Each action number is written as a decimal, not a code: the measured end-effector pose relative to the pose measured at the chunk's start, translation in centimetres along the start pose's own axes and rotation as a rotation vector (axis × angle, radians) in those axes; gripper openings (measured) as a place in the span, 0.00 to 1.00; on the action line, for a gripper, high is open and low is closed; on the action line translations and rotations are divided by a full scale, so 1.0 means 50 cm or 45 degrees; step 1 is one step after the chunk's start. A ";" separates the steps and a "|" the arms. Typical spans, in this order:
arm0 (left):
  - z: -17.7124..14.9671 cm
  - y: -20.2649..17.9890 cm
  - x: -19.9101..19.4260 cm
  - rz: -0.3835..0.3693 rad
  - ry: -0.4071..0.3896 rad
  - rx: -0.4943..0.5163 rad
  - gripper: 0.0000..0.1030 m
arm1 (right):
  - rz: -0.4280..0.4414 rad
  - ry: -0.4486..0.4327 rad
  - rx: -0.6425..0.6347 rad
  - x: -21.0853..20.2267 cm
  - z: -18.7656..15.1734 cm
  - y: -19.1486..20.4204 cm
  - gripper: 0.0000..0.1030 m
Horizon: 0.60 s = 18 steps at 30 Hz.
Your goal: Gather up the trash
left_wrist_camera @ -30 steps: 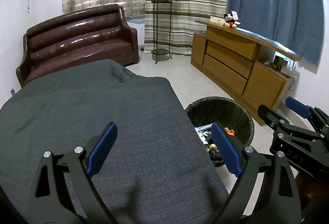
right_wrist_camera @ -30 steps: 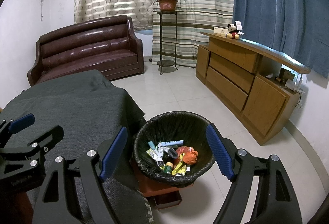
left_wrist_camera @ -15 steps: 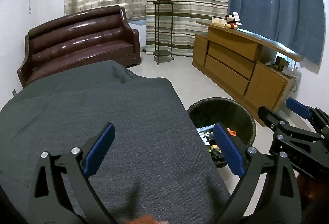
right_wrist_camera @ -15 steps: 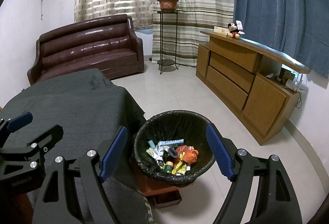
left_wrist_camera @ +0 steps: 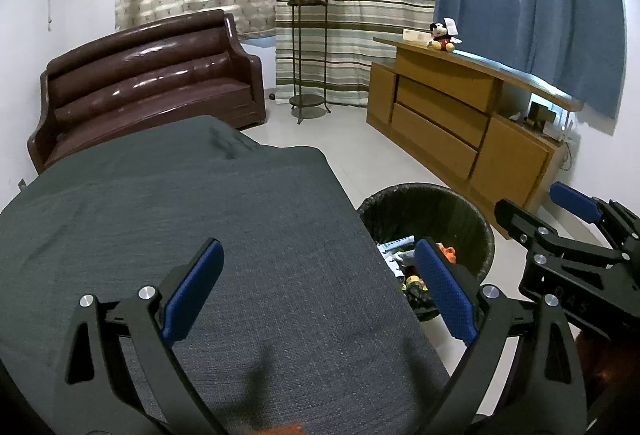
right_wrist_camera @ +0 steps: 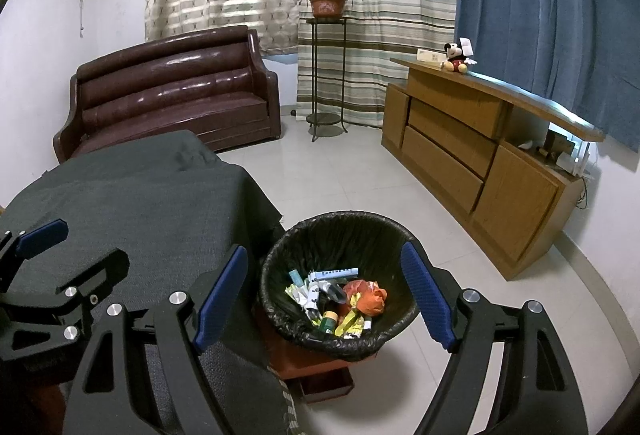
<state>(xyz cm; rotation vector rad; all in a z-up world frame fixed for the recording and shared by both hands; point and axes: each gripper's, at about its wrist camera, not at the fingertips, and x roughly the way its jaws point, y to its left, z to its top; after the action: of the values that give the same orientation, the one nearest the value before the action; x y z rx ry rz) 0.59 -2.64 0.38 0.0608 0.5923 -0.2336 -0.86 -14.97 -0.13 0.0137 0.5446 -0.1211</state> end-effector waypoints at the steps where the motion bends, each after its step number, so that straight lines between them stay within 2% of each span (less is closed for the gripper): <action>1: -0.001 0.000 0.002 -0.003 0.003 0.002 0.91 | 0.001 0.001 -0.001 -0.001 0.000 0.000 0.74; 10: -0.007 0.020 0.008 0.016 0.022 -0.029 0.91 | 0.000 0.003 -0.001 0.000 0.000 0.001 0.74; 18: -0.026 0.084 0.023 0.062 0.109 -0.077 0.91 | 0.038 0.034 -0.018 0.016 -0.007 0.040 0.75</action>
<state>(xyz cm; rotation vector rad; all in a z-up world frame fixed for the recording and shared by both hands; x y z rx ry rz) 1.78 1.35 -1.37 0.0266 0.6818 -0.1661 -0.12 -13.08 -0.87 0.0096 0.5717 -0.0882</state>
